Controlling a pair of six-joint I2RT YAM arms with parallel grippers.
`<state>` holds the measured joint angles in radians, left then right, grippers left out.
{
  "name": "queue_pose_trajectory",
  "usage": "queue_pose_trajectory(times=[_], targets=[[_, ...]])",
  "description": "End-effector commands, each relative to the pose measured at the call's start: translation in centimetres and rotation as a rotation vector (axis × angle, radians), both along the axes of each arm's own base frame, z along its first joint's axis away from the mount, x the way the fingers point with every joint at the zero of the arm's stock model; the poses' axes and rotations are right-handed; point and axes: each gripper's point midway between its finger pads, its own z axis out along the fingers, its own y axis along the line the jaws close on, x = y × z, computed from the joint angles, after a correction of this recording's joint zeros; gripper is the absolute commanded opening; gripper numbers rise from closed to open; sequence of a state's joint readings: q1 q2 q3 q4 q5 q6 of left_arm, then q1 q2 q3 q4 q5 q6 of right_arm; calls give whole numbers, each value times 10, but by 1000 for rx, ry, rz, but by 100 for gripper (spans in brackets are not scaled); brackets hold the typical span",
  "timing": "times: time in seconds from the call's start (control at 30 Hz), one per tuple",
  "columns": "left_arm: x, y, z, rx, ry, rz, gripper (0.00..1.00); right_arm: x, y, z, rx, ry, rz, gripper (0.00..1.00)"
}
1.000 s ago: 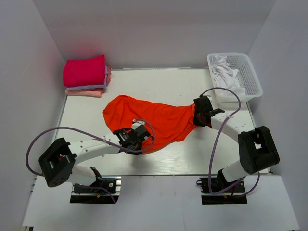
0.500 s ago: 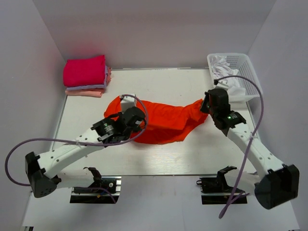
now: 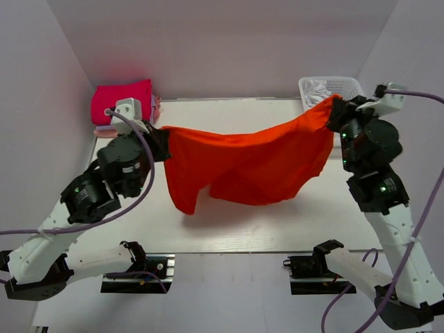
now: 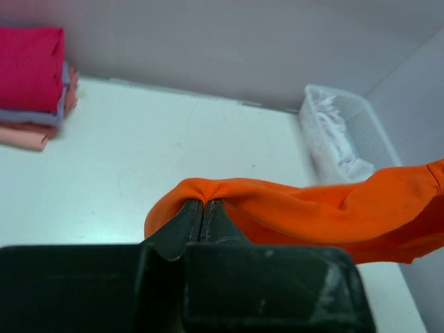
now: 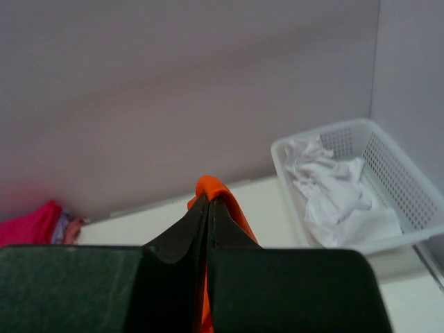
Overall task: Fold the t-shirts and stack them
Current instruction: Flatten out the tshirt
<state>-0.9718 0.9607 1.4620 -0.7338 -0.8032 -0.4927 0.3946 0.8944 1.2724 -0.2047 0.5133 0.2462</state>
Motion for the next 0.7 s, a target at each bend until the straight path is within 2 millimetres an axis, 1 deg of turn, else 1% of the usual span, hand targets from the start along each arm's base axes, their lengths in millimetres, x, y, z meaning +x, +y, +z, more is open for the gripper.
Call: queue_pose_trajectory(times=[0.0, 0.03, 0.07, 0.1, 0.13, 0.17, 0.2, 0.23, 0.27, 0.3, 0.33, 0.37, 0.4, 0.43, 0.47, 0.5, 0.57, 0.6, 0.67], targets=[[-17, 10, 47, -26, -111, -85, 0, -28, -20, 67, 13, -175, -43, 0], [-22, 12, 58, -46, -139, -110, 0, -39, -23, 86, 18, -212, -34, 0], [-27, 14, 71, -65, -178, -135, 0, -48, -20, 96, 15, -240, -1, 0], [-34, 10, 79, -80, -206, -197, 0, -53, -20, 103, 11, -253, 11, 0], [-44, 15, 90, -101, -248, -230, 0, -65, -24, 120, 13, -292, 14, 0], [-50, 15, 97, -94, -279, -269, 0, -76, -22, 128, 6, -318, 48, 0], [-60, 7, 106, -107, -317, -350, 0, -82, -23, 135, 8, -335, 57, 0], [-69, 4, 112, -105, -353, -405, 0, -95, -27, 149, 3, -373, 61, 0], [-83, -3, 117, -96, -395, -498, 0, -105, -30, 155, 5, -394, 65, 0], [-89, -6, 121, -101, -408, -534, 0, -118, -34, 164, 12, -429, 70, 0], [-97, -4, 126, -103, -434, -567, 0, -130, -39, 169, 10, -459, 67, 0], [-106, -10, 127, -100, -441, -626, 0, -138, -41, 173, 16, -485, 70, 0], [-113, -7, 130, -109, -458, -649, 0, -157, -46, 180, 25, -531, 82, 0], [-117, -9, 133, -114, -471, -675, 0, -165, -46, 182, 26, -549, 96, 0], [-129, -10, 136, -121, -493, -727, 0, -173, -47, 185, 29, -566, 105, 0], [-134, -9, 143, -134, -517, -745, 0, -191, -47, 190, 25, -607, 138, 0], [-148, -9, 148, -140, -545, -807, 0, -204, -45, 193, 16, -636, 172, 0], [-150, -11, 148, -147, -542, -824, 0, -215, -45, 196, 7, -662, 190, 0], [-160, -10, 154, -154, -566, -864, 0, -229, -47, 203, 8, -693, 207, 0]])
